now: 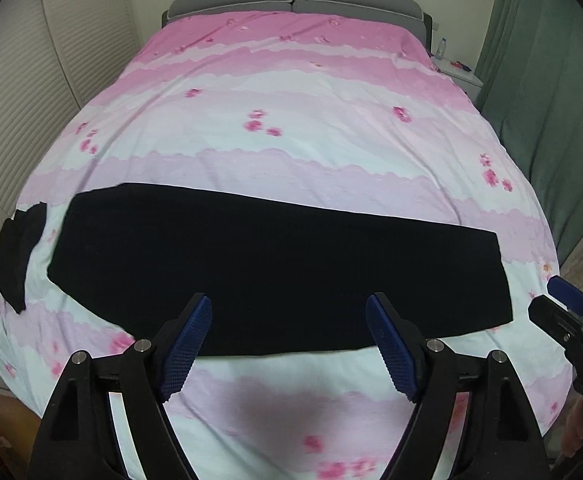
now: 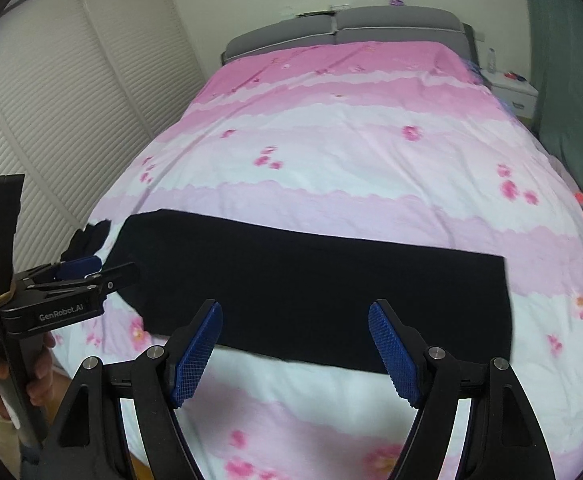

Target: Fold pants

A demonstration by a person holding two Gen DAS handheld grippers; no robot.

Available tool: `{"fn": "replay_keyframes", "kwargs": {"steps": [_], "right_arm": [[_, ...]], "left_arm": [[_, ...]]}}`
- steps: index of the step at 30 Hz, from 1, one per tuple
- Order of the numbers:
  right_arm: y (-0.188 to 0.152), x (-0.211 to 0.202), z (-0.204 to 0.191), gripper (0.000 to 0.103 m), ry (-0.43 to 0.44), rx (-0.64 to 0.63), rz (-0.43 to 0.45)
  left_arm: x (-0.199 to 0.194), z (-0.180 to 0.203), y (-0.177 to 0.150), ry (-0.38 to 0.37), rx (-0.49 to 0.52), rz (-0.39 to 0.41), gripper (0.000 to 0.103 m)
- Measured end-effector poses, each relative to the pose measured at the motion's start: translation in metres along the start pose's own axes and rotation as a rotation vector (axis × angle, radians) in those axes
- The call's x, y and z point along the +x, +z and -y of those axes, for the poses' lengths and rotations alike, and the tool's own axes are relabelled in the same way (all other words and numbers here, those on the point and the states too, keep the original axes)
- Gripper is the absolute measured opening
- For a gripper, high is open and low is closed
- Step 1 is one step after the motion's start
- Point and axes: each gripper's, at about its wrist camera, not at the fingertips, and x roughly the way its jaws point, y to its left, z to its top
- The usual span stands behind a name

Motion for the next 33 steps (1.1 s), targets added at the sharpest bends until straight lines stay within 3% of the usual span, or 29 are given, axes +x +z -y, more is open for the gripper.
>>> {"fn": "replay_keyframes", "kwargs": {"steps": [4, 10, 15, 20, 27, 33], "right_arm": [[-0.001, 0.002, 0.057, 0.077, -0.032, 0.084, 0.001], [-0.009, 0.014, 0.135, 0.077, -0.101, 0.143, -0.019], [-0.02, 0.033, 0.201, 0.077, -0.107, 0.173, -0.053], [-0.037, 0.082, 0.255, 0.075, -0.168, 0.225, -0.143], [-0.053, 0.13, 0.296, 0.062, -0.167, 0.302, -0.183], [-0.058, 0.148, 0.31, 0.06, -0.145, 0.334, -0.19]], "left_arm": [[0.015, 0.041, 0.003, 0.012, 0.028, -0.019, 0.081], [0.056, 0.107, 0.005, -0.033, -0.049, -0.12, 0.081], [0.106, 0.169, -0.004, -0.017, 0.025, -0.205, 0.081], [0.145, 0.221, -0.009, 0.001, 0.131, -0.217, 0.081], [0.163, 0.241, -0.01, 0.016, 0.163, -0.233, 0.081], [0.173, 0.245, -0.009, 0.02, 0.15, -0.254, 0.081]]}}
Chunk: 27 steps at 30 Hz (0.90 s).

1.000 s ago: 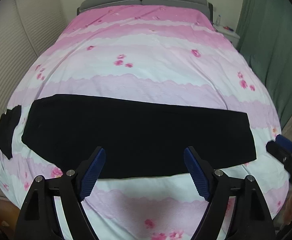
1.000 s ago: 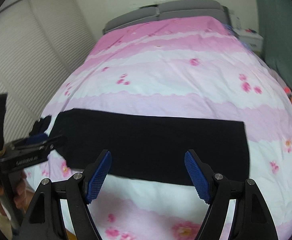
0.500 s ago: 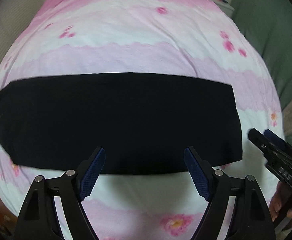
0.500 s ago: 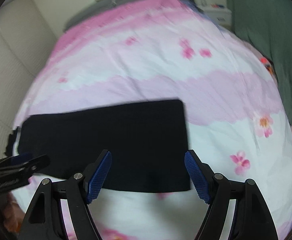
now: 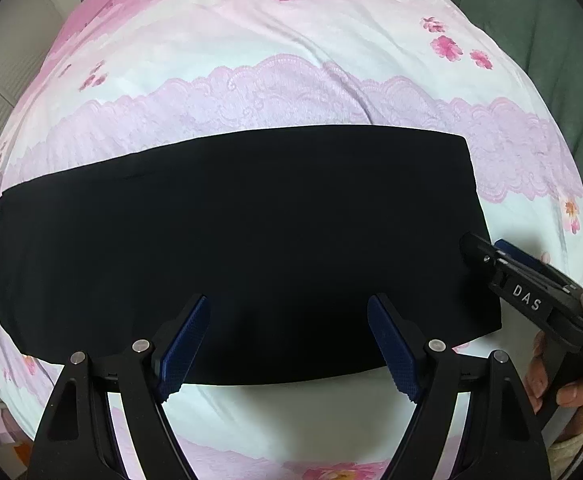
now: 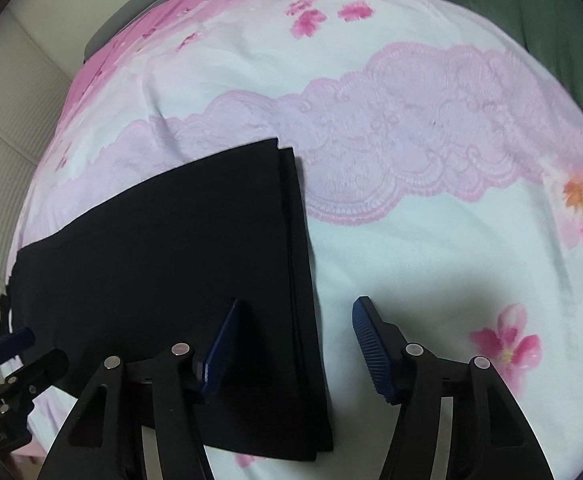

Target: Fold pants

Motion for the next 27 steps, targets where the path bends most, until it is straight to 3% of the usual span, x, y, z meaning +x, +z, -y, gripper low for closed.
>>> {"fn": "replay_keyframes", "kwargs": {"steps": [7, 10, 12, 15, 20, 24, 27], "right_arm": [[-0.011, 0.02, -0.006, 0.06, 0.059, -0.023, -0.025], [-0.009, 0.027, -0.012, 0.047, 0.049, -0.014, -0.024], [-0.009, 0.025, -0.012, 0.025, 0.037, -0.008, -0.017], [-0.006, 0.014, -0.006, 0.01, 0.076, 0.037, -0.007], [-0.001, -0.019, -0.019, 0.006, 0.013, -0.016, 0.066], [0.001, -0.021, -0.024, 0.006, -0.022, 0.005, 0.05], [0.003, -0.043, -0.042, 0.006, -0.068, -0.06, 0.08]], "left_arm": [[0.001, 0.002, -0.007, -0.014, 0.008, -0.003, 0.081], [-0.001, 0.002, -0.011, -0.019, 0.009, -0.009, 0.081], [-0.002, 0.002, -0.014, -0.023, 0.007, -0.008, 0.081], [-0.005, 0.002, -0.016, -0.037, 0.006, -0.005, 0.081], [-0.016, -0.004, -0.018, -0.043, -0.002, 0.022, 0.081], [-0.022, -0.021, -0.019, -0.044, -0.024, 0.028, 0.081], [-0.032, -0.046, -0.023, -0.039, -0.066, 0.043, 0.081]]}}
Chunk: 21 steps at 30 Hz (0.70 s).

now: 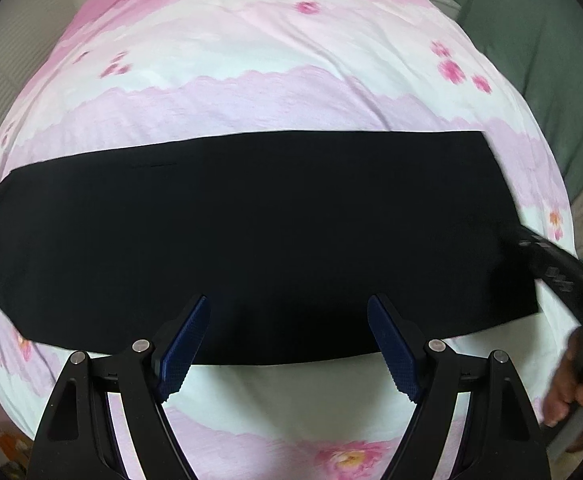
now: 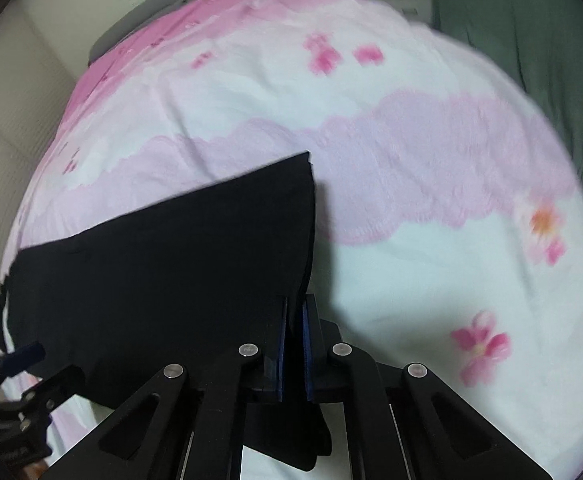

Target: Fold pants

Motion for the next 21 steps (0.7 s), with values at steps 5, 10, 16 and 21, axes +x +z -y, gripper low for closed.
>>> {"fn": "replay_keyframes", "kwargs": {"steps": [5, 10, 16, 21], "right_arm": [[0.013, -0.054, -0.035, 0.006, -0.05, -0.045, 0.066], [0.023, -0.093, -0.095, 0.007, -0.076, -0.108, 0.1], [0.019, -0.114, -0.185, 0.007, -0.075, -0.169, 0.132], [0.02, -0.113, -0.266, 0.007, -0.101, -0.216, 0.115]], "left_arm": [[-0.027, -0.067, -0.003, 0.003, -0.102, 0.005, 0.081], [-0.049, -0.147, -0.003, -0.018, -0.172, 0.026, 0.081], [-0.081, -0.244, -0.004, -0.066, -0.199, 0.082, 0.081], [-0.093, -0.303, -0.009, -0.094, -0.197, 0.09, 0.081]]}}
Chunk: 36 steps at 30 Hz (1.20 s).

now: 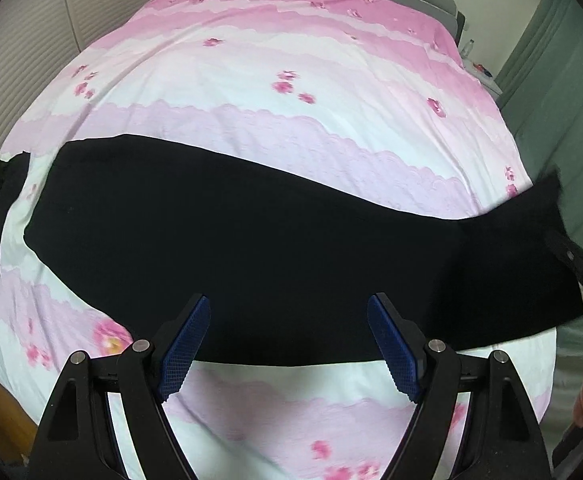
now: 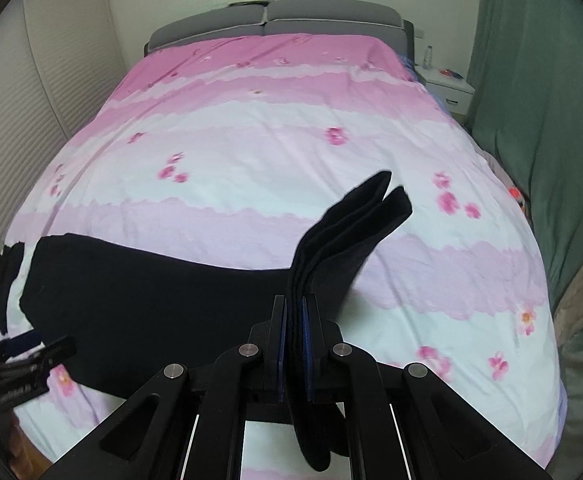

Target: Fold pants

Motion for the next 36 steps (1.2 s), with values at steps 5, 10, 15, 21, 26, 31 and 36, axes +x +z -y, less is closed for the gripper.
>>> {"fn": "replay_keyframes", "kwargs": {"steps": [5, 10, 15, 21, 26, 31, 36], "right_arm": [[0.016, 0.011, -0.075, 0.007, -0.014, -0.06, -0.049], [0.018, 0.048, -0.142, 0.007, -0.053, -0.112, -0.128], [0.011, 0.088, -0.191, 0.007, -0.088, -0.141, -0.21], [0.001, 0.126, -0.235, 0.007, -0.102, -0.174, -0.287], [-0.009, 0.154, -0.265, 0.007, -0.094, -0.184, -0.336], [-0.02, 0.176, -0.285, 0.007, -0.089, -0.194, -0.379], [-0.026, 0.187, -0.295, 0.021, -0.046, -0.167, -0.407]], "left_arm": [[-0.002, -0.049, 0.008, -0.025, -0.001, -0.008, 0.081], [0.003, -0.093, 0.019, -0.032, -0.01, -0.02, 0.081], [0.021, -0.13, 0.034, -0.031, -0.002, -0.043, 0.081], [0.046, -0.164, 0.049, -0.02, -0.012, -0.069, 0.081], [0.058, -0.183, 0.058, -0.017, -0.026, -0.08, 0.081], [0.062, -0.195, 0.06, -0.003, -0.016, -0.082, 0.081], [0.06, -0.206, 0.06, 0.002, -0.018, -0.073, 0.081]]}}
